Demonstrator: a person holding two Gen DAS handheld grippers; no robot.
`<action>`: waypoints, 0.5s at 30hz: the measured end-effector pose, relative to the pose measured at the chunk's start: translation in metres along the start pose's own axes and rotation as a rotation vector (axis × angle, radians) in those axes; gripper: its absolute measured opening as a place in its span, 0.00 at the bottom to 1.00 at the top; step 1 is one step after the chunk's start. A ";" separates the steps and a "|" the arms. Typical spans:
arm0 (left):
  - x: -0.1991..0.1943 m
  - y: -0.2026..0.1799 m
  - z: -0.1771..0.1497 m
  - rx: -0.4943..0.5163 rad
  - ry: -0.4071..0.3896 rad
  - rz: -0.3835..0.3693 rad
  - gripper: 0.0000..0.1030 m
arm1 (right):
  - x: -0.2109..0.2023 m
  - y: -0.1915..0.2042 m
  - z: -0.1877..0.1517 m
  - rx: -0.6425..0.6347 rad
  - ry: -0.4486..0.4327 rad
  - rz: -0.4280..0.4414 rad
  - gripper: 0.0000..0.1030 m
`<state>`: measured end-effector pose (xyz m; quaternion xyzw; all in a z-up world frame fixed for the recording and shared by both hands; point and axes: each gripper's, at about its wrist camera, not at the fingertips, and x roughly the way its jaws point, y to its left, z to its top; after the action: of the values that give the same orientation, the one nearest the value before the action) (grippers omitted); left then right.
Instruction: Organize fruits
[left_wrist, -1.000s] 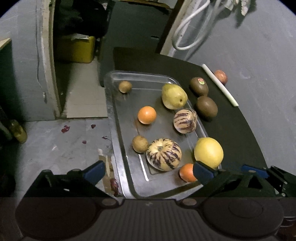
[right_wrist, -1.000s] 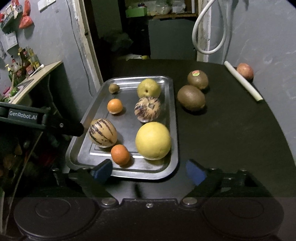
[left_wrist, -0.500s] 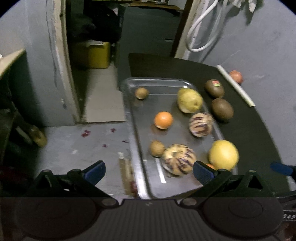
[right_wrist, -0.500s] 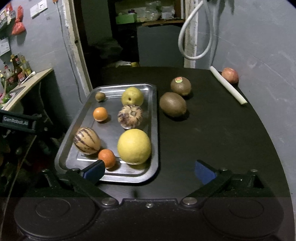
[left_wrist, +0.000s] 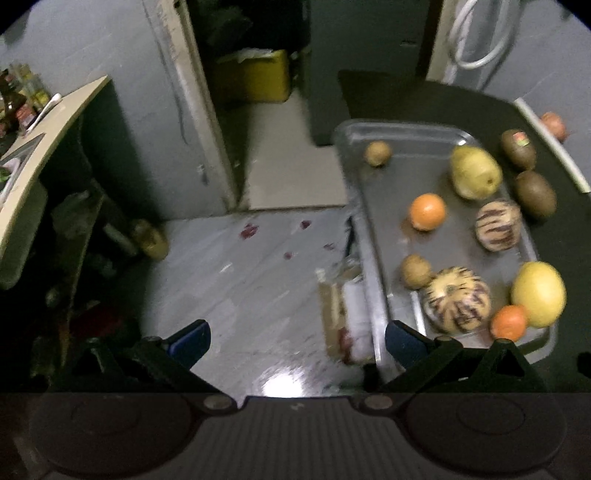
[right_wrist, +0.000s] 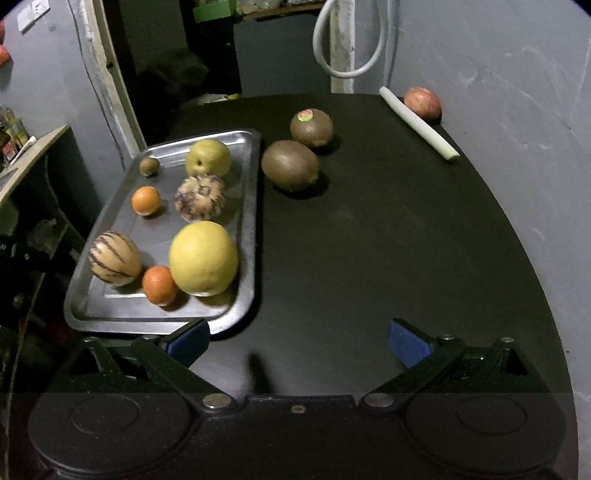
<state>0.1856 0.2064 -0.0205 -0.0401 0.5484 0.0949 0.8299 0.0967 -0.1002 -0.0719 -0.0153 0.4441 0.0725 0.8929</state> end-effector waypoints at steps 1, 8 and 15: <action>0.001 0.000 0.001 -0.002 0.009 0.007 0.99 | 0.001 -0.003 -0.001 0.005 0.004 -0.003 0.99; 0.001 -0.004 0.005 -0.011 0.040 0.028 0.99 | 0.004 -0.018 -0.001 0.034 0.016 -0.016 0.99; 0.001 -0.016 0.012 0.022 0.049 0.036 0.99 | 0.005 -0.037 0.003 0.068 -0.001 -0.027 0.99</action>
<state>0.2001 0.1924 -0.0177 -0.0235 0.5702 0.1026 0.8148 0.1072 -0.1355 -0.0753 0.0088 0.4454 0.0453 0.8941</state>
